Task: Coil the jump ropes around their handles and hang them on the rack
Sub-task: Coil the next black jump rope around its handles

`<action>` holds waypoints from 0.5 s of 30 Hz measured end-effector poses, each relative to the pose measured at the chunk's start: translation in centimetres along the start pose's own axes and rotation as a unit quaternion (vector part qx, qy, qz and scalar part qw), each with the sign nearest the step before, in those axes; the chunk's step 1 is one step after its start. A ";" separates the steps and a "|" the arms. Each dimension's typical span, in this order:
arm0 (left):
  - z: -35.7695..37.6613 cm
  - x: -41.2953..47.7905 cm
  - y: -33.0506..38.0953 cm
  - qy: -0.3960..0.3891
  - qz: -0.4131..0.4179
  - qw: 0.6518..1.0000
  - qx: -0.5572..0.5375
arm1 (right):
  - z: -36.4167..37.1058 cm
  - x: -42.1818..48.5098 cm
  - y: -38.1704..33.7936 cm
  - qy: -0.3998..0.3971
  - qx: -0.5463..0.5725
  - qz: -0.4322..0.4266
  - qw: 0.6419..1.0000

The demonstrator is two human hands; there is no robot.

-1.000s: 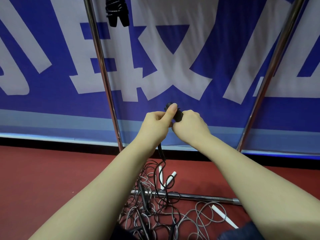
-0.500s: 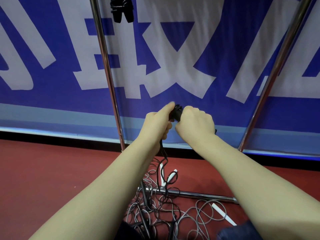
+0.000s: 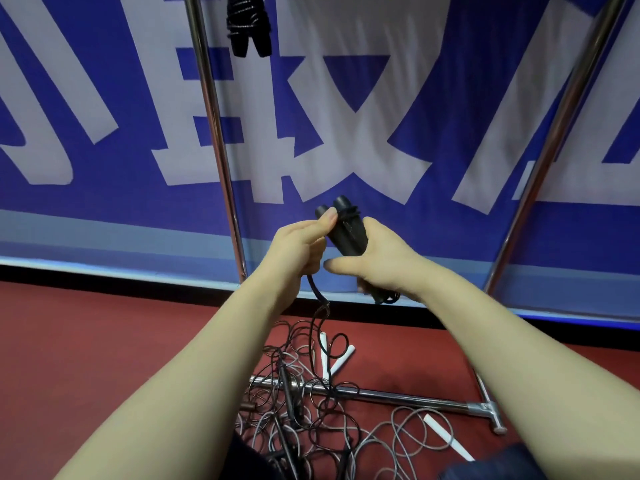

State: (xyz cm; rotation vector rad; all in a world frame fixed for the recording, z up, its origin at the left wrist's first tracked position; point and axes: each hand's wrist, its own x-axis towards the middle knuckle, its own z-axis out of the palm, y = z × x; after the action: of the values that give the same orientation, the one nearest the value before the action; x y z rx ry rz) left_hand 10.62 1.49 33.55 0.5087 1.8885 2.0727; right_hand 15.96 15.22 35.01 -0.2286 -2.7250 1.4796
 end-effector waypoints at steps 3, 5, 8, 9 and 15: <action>-0.3 -0.4 0.4 -0.041 0.009 0.999 -0.026 | -1.4 -0.7 -0.3 -0.118 0.085 -0.012 0.989; -0.3 -0.7 0.6 -0.064 0.023 0.997 -0.036 | -1.8 -1.0 -0.4 -0.157 0.136 -0.005 0.978; -0.1 -0.8 0.9 -0.091 0.034 0.994 -0.039 | -1.8 -1.6 -0.4 -0.205 0.229 0.013 0.951; -0.2 -0.7 0.8 -0.098 0.038 0.994 -0.041 | -1.7 -1.7 -0.4 -0.214 0.250 0.014 0.944; -1.0 -0.6 0.9 -0.133 0.038 0.984 -0.113 | -1.9 -2.1 -1.3 -0.223 0.263 0.001 0.938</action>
State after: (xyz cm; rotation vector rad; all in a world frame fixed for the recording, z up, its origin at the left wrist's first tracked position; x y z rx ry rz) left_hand 10.73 0.19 34.34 0.7686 1.4839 2.1106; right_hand 18.04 15.74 37.22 0.1439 -2.4605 2.4368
